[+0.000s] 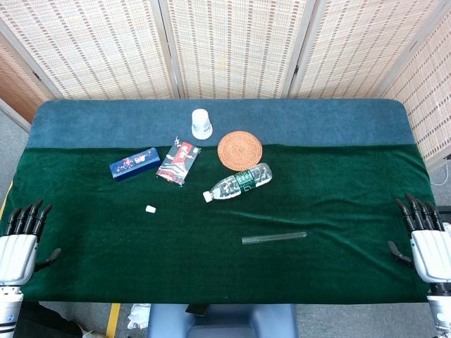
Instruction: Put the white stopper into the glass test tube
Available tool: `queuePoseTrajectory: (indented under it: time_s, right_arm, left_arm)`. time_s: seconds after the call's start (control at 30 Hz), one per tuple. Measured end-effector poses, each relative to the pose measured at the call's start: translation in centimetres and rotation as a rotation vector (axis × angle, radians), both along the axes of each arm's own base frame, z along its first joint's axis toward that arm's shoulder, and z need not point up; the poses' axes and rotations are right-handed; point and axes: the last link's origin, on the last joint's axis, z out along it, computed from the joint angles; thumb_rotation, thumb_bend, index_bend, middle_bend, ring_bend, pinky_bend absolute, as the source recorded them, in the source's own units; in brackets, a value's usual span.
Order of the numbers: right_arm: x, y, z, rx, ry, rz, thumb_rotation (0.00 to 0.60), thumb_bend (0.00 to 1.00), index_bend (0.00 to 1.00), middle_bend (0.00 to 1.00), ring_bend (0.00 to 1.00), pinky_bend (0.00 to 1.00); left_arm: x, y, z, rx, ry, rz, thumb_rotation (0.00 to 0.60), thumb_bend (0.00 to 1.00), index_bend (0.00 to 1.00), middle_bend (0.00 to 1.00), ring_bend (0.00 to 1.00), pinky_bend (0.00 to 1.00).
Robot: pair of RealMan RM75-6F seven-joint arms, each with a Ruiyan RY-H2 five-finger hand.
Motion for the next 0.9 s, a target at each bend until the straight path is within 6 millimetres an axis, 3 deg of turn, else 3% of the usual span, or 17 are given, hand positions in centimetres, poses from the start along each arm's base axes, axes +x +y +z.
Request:
queuePoseTrajectory:
  time_s: [0.4,0.57,0.73,0.9]
  right_arm:
    - [0.1,0.2,0.2,-0.008,-0.010,0.012,0.600,0.35,0.00,0.00,0.02,0.00]
    - [0.0,0.4,0.4,-0.014,-0.016,0.014,0.600,0.35,0.00,0.00,0.02,0.00]
    - [0.1,0.3,0.9,-0.023,-0.010,0.024,0.600,0.35,0.00,0.00,0.02,0.00]
    - [0.6,0.1,1.4,-0.025,0.002,0.038,0.600,0.35,0.00,0.00,0.02,0.00]
  left_arm:
    - [-0.1,-0.1,-0.1,0.005,-0.005,-0.005,0.600,0.25,0.02,0.07,0.06,0.00]
    - [0.1,0.5,-0.1,0.002,-0.003,-0.021,0.600,0.25,0.06,0.15,0.12,0.01]
    - [0.5,1.7,-0.2,-0.024,0.010,-0.055,0.600,0.27,0.12,0.30,0.27,0.21]
    - [1.2,3.9,-1.0,-0.093,0.035,-0.098,0.600,0.41,0.19,0.50,0.50,0.48]
